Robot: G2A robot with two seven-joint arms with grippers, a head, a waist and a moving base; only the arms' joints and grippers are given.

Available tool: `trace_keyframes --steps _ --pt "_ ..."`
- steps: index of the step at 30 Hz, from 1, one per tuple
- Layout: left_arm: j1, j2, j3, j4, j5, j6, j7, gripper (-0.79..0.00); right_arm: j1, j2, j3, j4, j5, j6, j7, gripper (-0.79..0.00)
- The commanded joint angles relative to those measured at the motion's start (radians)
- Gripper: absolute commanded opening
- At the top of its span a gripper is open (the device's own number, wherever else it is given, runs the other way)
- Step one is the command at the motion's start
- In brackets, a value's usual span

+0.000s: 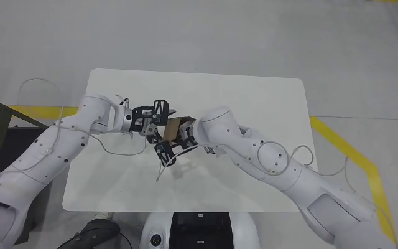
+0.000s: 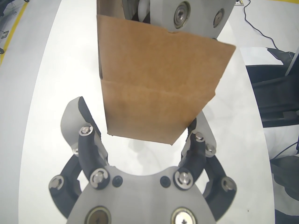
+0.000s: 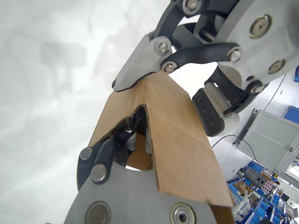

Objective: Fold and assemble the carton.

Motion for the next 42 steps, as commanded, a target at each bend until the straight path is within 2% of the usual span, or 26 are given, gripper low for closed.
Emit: trace_keyframes --steps 1,7,8,10,13,14,19,26,42 --pt "0.001 -0.003 0.004 0.008 0.003 0.000 0.003 0.000 -0.002 0.000 0.001 0.000 -0.001 -0.003 -0.004 -0.785" --pt "-0.001 -0.006 0.015 0.015 0.024 0.000 0.017 -0.003 -0.010 0.001 0.006 -0.006 -0.007 -0.016 -0.009 -0.785" --pt "0.000 -0.004 0.016 0.015 0.027 0.000 0.020 -0.068 -0.012 0.001 0.005 -0.006 -0.009 -0.016 -0.012 -0.785" --pt "0.002 -0.001 0.018 0.013 0.034 0.000 0.028 -0.135 -0.013 0.002 0.003 -0.007 -0.015 -0.016 -0.016 -0.785" --pt "0.006 0.005 0.018 0.011 0.046 0.000 0.043 -0.339 -0.013 0.002 0.001 -0.009 -0.018 -0.016 -0.020 -0.785" --pt "0.008 0.008 0.019 0.010 0.050 0.000 0.049 -0.354 -0.013 0.003 0.000 -0.010 -0.018 -0.016 -0.020 -0.785" --pt "0.012 0.019 0.022 0.005 0.073 0.000 0.073 -0.292 -0.017 0.005 0.000 -0.018 -0.021 -0.016 -0.020 -0.785" --pt "0.009 0.025 0.021 0.012 0.074 0.000 0.078 -0.289 -0.013 0.005 0.013 -0.016 -0.016 -0.016 -0.021 -0.785" --pt "-0.053 -0.031 0.026 0.037 -0.045 0.028 -0.091 -0.302 -0.017 0.013 0.064 -0.010 -0.057 0.003 -0.027 -0.785"
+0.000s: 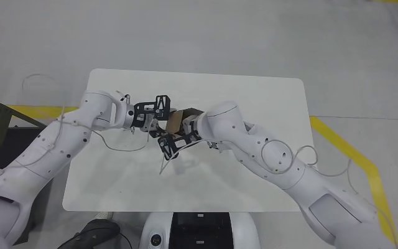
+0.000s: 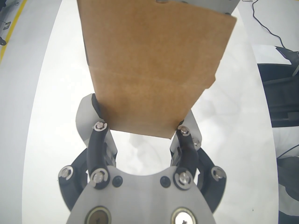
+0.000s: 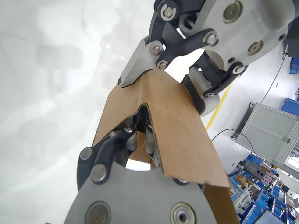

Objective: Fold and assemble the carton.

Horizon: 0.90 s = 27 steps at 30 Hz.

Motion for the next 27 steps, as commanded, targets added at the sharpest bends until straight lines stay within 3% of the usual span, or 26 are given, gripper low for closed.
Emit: trace_keyframes --steps 1,15,27 --pt "-0.006 -0.006 0.001 0.002 -0.011 0.001 -0.021 -0.305 -0.007 0.004 0.013 -0.006 -0.006 0.001 -0.001 -0.785" --pt "-0.011 -0.032 -0.016 0.009 -0.073 0.021 -0.107 -0.292 -0.071 0.041 0.122 -0.075 -0.020 -0.007 -0.001 -0.785" --pt "0.021 -0.049 -0.022 0.042 -0.033 0.047 -0.106 -0.280 -0.143 0.082 0.241 -0.219 0.006 -0.017 0.010 -0.785"
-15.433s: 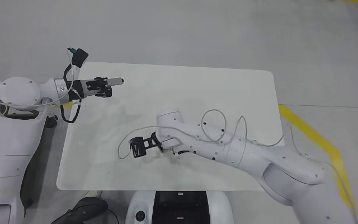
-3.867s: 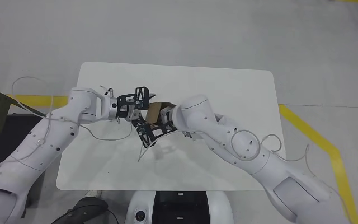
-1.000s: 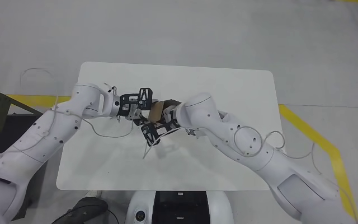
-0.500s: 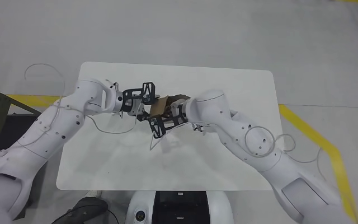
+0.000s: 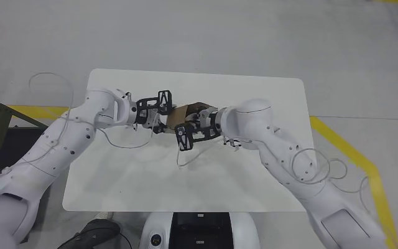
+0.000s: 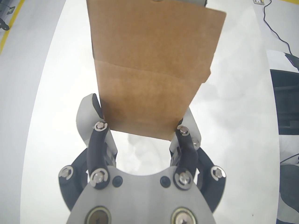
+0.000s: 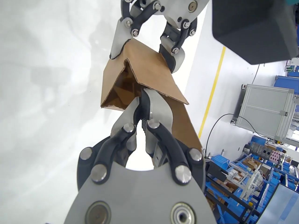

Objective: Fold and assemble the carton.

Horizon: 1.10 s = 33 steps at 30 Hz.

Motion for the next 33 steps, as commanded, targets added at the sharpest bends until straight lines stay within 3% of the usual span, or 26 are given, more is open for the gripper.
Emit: trace_keyframes --steps 1,11,22,25,26,28,29,33 --pt "0.001 -0.007 0.004 0.002 0.012 0.011 0.005 -0.277 -0.010 0.004 0.015 -0.022 0.013 0.000 0.012 -0.776" --pt "-0.004 -0.035 0.004 0.010 0.001 0.051 0.003 -0.256 -0.084 0.025 0.077 -0.085 0.049 0.022 0.024 -0.714" --pt "-0.003 -0.065 -0.001 0.022 -0.056 0.128 -0.043 -0.215 -0.254 0.067 0.220 -0.198 0.073 0.064 -0.004 -0.653" --pt "0.003 -0.068 -0.009 0.020 -0.061 0.129 -0.046 -0.139 -0.311 0.080 0.282 -0.221 0.095 0.070 -0.022 -0.489" --pt "0.005 -0.068 -0.012 0.021 -0.063 0.128 -0.048 -0.117 -0.329 0.085 0.304 -0.229 0.104 0.071 -0.031 -0.268" --pt "0.007 -0.070 -0.017 0.021 -0.066 0.126 -0.051 -0.037 -0.363 0.093 0.340 -0.243 0.122 0.069 -0.050 -0.006" --pt "0.008 -0.071 -0.019 0.021 -0.068 0.124 -0.051 0.000 -0.379 0.096 0.355 -0.248 0.130 0.070 -0.059 0.000" --pt "0.012 -0.076 -0.030 0.027 -0.075 0.115 -0.038 0.000 -0.427 0.106 0.396 -0.250 0.168 0.074 -0.107 0.000"
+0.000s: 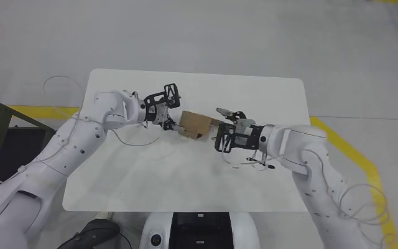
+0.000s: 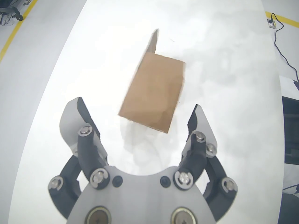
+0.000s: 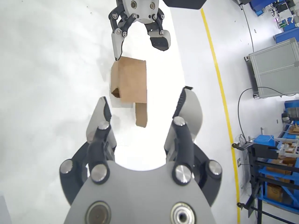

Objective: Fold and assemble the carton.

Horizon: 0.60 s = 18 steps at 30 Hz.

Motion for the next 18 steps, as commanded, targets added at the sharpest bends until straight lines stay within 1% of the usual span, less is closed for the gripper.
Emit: trace_keyframes --steps 1,7,12,14,16,18 --pt "0.003 -0.002 -0.006 0.005 -0.004 -0.002 0.011 0.000 -0.018 0.004 0.017 0.004 0.015 0.007 -0.025 0.000" --pt "0.014 -0.011 -0.020 0.013 -0.019 0.007 0.035 0.000 -0.061 0.014 0.041 0.013 0.035 0.017 -0.126 0.000" --pt "0.043 -0.013 -0.053 0.010 -0.042 0.031 0.115 0.000 -0.099 0.019 0.051 0.051 0.070 0.056 -0.200 0.000" --pt "0.071 -0.006 -0.075 0.013 -0.037 0.050 0.136 0.000 -0.109 0.020 0.046 0.073 0.059 0.078 -0.214 0.000" --pt "0.103 0.005 -0.106 0.022 -0.025 0.069 0.146 0.000 -0.115 0.020 0.036 0.103 0.043 0.112 -0.220 0.000" --pt "0.139 0.017 -0.139 0.029 -0.015 0.073 0.165 0.000 -0.117 0.021 0.026 0.139 0.030 0.124 -0.232 0.000"
